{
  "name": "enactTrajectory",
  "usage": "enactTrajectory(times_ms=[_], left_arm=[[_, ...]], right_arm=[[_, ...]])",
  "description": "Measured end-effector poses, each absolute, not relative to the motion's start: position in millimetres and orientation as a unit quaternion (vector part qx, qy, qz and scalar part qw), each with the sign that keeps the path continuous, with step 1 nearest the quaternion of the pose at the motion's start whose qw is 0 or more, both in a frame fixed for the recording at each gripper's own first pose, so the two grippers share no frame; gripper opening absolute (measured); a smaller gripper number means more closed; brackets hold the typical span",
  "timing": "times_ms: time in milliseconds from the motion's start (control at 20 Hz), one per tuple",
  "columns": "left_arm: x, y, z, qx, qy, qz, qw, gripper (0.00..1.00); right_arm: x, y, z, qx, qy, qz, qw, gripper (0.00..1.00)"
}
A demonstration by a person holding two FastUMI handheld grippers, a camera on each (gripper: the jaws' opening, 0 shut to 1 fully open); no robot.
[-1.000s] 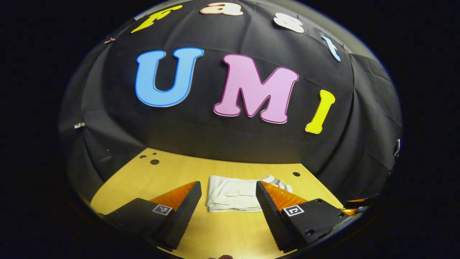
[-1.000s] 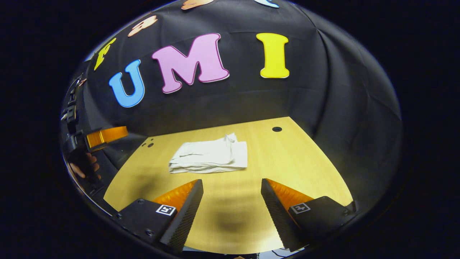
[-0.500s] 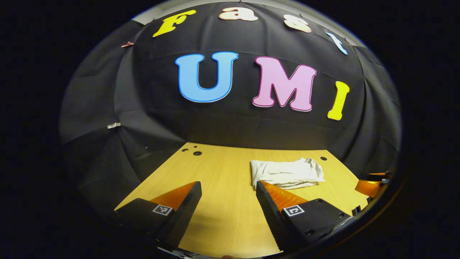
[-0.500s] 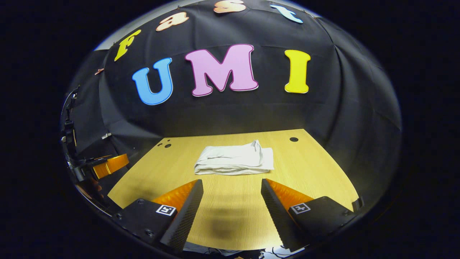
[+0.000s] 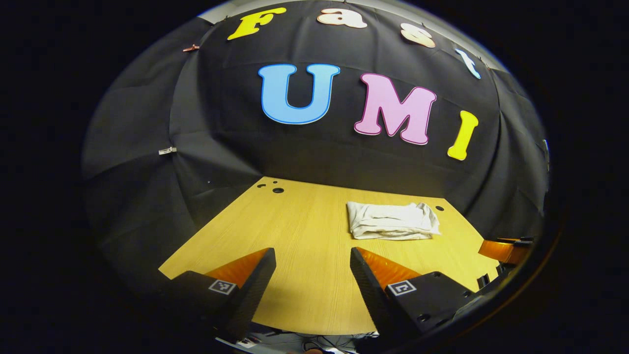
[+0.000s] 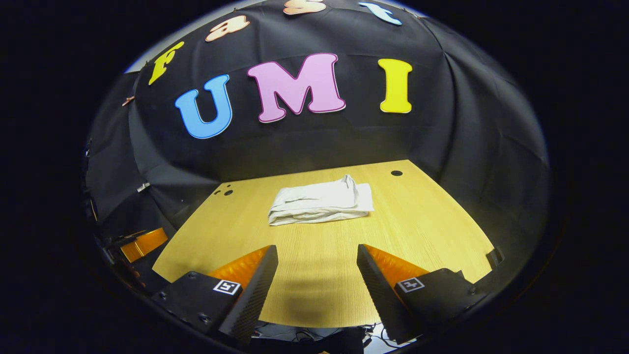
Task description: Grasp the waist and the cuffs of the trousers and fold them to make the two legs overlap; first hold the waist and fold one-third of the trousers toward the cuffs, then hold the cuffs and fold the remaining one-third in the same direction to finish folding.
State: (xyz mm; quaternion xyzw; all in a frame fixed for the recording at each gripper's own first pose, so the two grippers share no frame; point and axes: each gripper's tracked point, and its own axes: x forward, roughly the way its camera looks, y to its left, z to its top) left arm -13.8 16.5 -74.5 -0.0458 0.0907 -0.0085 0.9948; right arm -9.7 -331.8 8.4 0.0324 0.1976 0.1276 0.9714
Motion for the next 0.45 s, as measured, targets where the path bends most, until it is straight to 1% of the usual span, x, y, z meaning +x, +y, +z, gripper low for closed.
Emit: enactTrajectory(times_ms=[250,450], left_arm=[[-6,0,-76,-0.035,0.099,-0.025,0.994,0.96],[4,-17,-66,-0.015,0.083,-0.045,0.995,0.96]], right_arm=[[-14,-341,5,0.034,0.201,0.119,0.972,0.99],[-13,-359,6,0.052,0.196,0.093,0.975,0.99]])
